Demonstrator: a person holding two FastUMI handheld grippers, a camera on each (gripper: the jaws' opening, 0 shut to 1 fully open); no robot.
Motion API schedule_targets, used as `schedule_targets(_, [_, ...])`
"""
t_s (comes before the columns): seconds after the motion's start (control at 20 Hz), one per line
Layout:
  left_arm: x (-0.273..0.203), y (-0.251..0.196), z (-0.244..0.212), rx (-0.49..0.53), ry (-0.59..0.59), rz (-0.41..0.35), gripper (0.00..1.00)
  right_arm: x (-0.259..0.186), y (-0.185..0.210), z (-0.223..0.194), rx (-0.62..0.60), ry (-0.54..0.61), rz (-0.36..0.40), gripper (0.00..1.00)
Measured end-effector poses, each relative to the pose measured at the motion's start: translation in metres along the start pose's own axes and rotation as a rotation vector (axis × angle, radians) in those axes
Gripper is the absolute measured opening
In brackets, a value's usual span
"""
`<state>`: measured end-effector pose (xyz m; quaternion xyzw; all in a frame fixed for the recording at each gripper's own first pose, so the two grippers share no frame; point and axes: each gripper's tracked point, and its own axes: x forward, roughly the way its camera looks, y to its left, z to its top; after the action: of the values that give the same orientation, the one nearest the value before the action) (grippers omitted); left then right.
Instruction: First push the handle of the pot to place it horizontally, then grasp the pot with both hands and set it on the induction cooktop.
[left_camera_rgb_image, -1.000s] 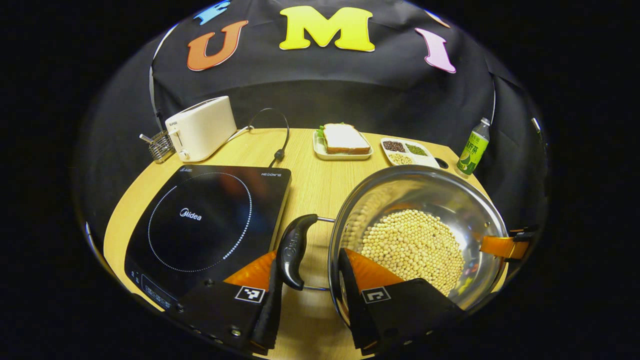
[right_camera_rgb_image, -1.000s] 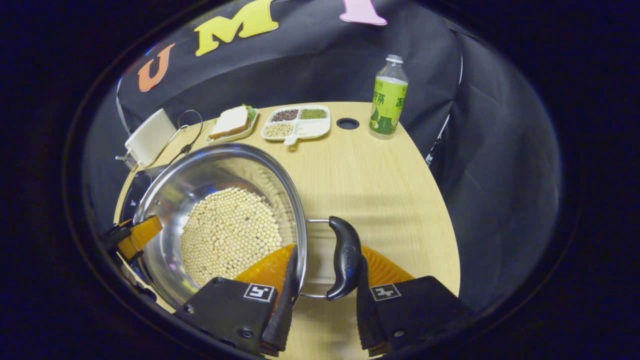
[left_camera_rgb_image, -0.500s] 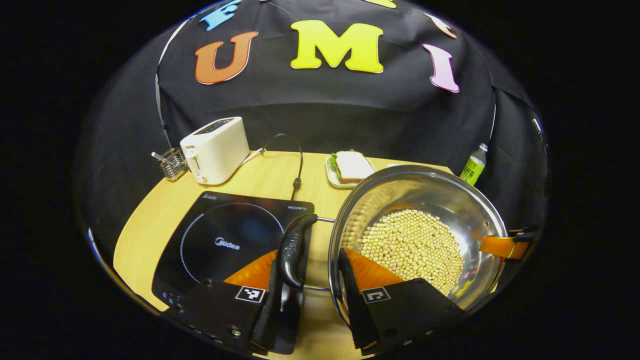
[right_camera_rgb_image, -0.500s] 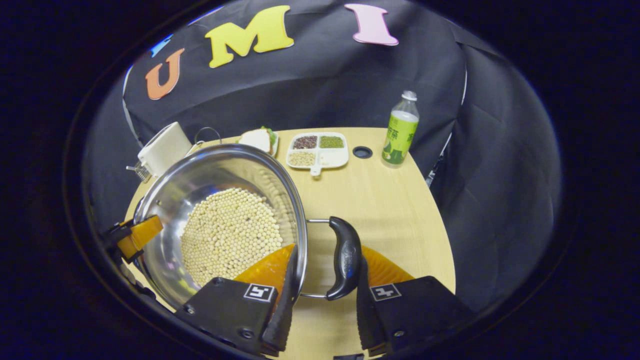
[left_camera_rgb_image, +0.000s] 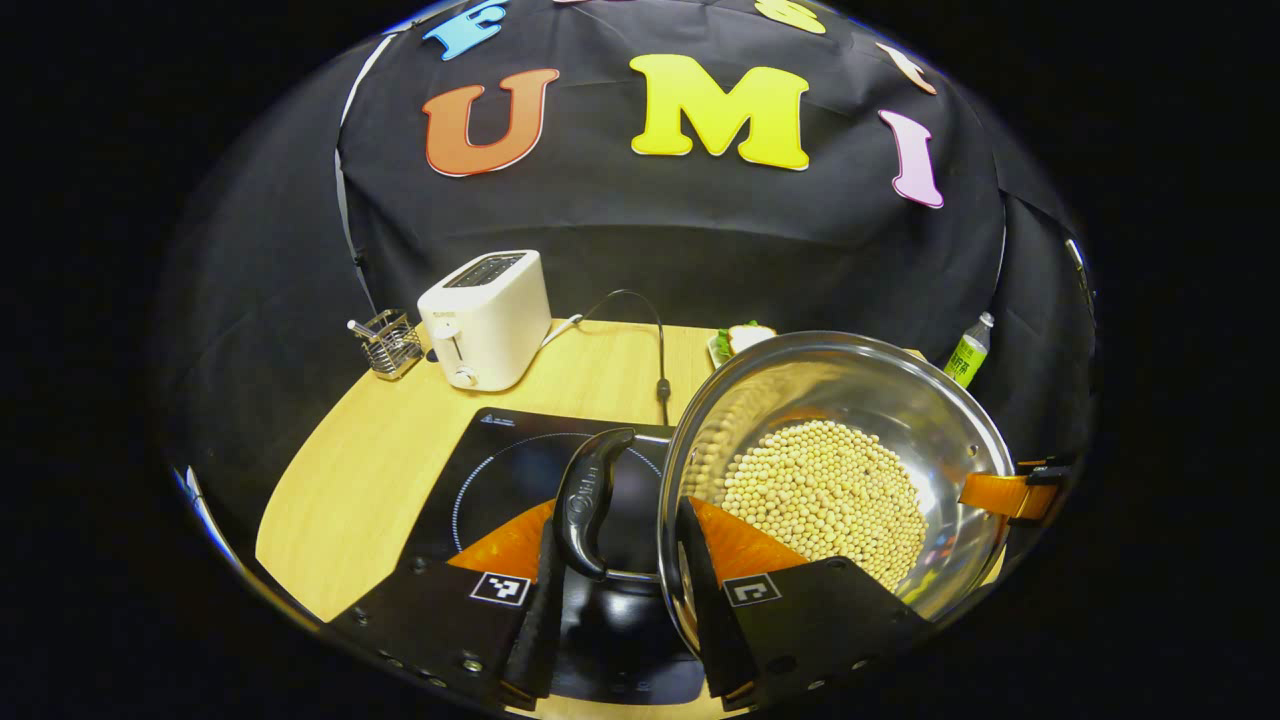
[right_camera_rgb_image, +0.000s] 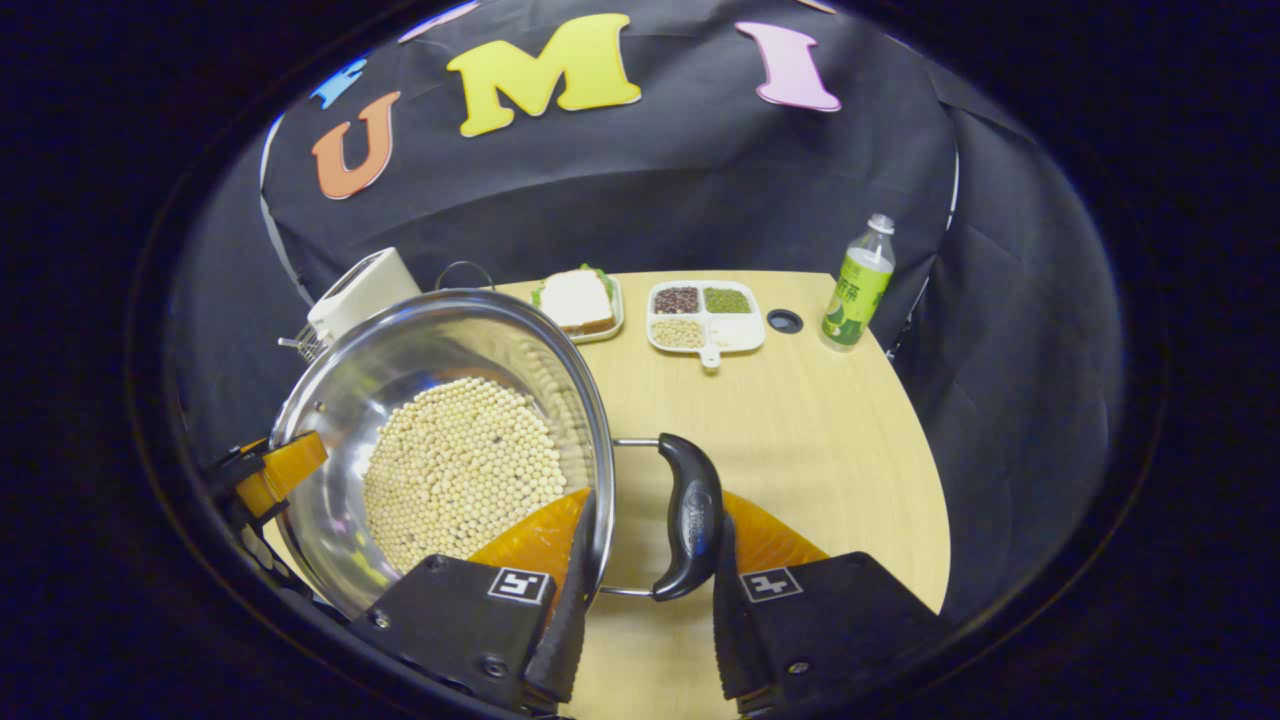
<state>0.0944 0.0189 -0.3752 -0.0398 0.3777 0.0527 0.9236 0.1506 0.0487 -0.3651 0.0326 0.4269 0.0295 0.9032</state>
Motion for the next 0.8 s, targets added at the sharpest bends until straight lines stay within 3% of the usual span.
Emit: schedule_targets(0.8, [0.015, 0.122, 0.003, 0.023, 0.031, 0.045, 0.55, 0.029, 0.126, -0.014, 0.014, 0.047, 0.039, 0.53])
